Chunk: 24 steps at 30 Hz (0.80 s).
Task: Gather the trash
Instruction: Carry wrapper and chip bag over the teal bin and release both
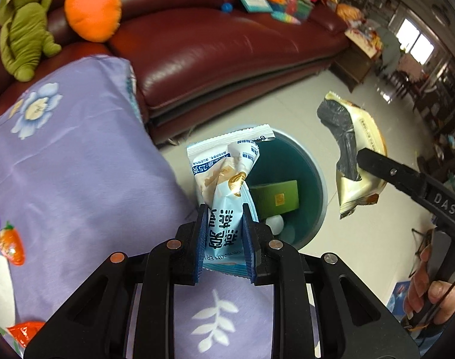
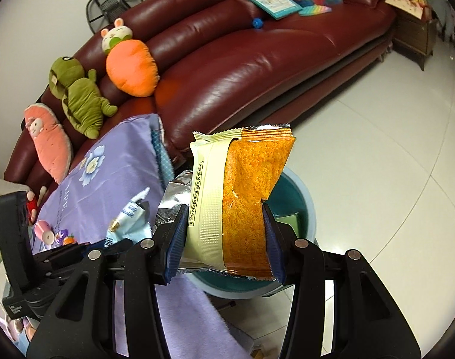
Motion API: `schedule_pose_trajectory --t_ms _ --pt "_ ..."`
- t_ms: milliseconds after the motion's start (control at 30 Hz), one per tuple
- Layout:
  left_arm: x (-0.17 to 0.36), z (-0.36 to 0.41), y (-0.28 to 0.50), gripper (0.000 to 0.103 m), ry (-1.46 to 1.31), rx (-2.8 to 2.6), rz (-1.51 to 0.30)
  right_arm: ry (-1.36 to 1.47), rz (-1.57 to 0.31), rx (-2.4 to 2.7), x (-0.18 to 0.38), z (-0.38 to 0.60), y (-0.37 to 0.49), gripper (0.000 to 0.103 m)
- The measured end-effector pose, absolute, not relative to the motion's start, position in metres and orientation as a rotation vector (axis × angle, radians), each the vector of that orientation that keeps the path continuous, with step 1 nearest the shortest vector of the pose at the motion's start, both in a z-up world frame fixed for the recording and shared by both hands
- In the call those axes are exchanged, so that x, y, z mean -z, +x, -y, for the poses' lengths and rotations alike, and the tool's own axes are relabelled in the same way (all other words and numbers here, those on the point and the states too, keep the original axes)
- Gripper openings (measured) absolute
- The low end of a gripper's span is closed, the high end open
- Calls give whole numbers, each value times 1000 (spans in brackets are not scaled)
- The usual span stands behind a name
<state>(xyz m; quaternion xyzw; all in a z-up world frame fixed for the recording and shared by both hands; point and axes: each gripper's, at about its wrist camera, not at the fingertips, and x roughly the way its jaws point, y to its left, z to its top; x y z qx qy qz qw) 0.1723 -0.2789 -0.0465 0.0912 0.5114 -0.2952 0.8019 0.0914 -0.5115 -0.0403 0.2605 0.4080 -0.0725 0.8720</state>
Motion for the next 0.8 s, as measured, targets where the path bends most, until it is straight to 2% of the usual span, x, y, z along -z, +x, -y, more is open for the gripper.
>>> schedule_pose_trajectory --t_ms 433,467,500,533,567,600,767,800 --pt "95 328 175 25 236 680 -1204 591 -880 178 64 538 97 46" --pt "96 330 173 28 235 684 -1208 591 -880 179 65 539 98 46" --pt "98 333 171 40 234 687 -1208 588 -881 179 65 539 98 46" --pt "101 336 169 63 239 686 -1209 585 -883 177 65 538 99 46" --pt "102 338 169 70 243 680 -1203 581 -885 174 65 537 101 46" --pt "102 337 169 74 245 670 -1190 576 -890 171 65 536 102 47" --pt "99 326 177 75 209 645 -1198 567 -901 156 66 530 110 47" --pt "97 322 178 77 204 635 -1193 563 -902 153 66 528 112 47"
